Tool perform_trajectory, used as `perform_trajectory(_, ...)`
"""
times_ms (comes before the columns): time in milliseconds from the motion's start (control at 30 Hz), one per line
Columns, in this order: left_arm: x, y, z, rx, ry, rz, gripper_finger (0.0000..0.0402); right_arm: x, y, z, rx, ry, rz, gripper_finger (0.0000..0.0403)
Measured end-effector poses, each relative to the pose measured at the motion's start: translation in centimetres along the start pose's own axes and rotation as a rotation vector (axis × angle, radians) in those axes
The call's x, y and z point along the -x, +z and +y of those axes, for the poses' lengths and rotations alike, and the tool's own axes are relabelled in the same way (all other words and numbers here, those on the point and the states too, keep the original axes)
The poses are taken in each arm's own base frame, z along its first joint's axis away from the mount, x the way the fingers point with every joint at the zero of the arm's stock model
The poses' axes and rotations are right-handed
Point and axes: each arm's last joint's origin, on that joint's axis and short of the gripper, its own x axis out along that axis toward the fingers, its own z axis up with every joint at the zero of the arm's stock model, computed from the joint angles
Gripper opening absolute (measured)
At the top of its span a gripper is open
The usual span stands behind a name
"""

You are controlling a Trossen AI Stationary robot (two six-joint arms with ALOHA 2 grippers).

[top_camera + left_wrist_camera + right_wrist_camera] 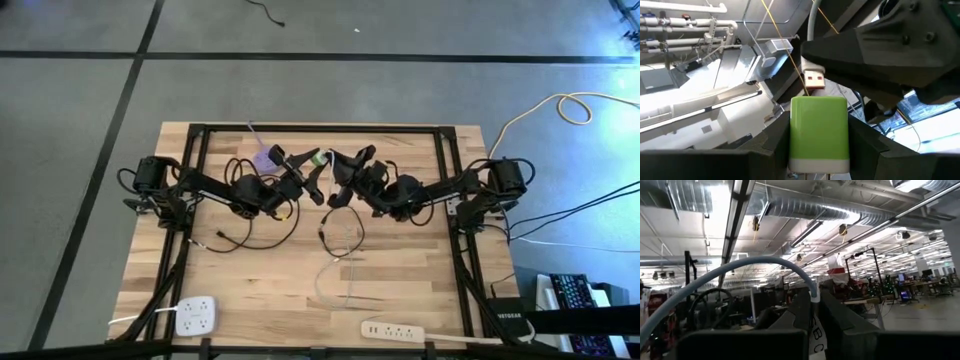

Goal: Insert USB
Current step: Insert the white usb cable into the green charger adapter

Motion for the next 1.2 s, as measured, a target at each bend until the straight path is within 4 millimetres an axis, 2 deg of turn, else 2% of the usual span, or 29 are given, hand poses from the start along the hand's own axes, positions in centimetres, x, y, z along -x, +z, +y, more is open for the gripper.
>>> perform_trajectory(1200, 0.04, 0.06, -0.05, 0.006, -0.004, -0.003, 0.0123, -0.04, -0.27, -0.07, 0.162, -0.053, 0.04, 0.0001)
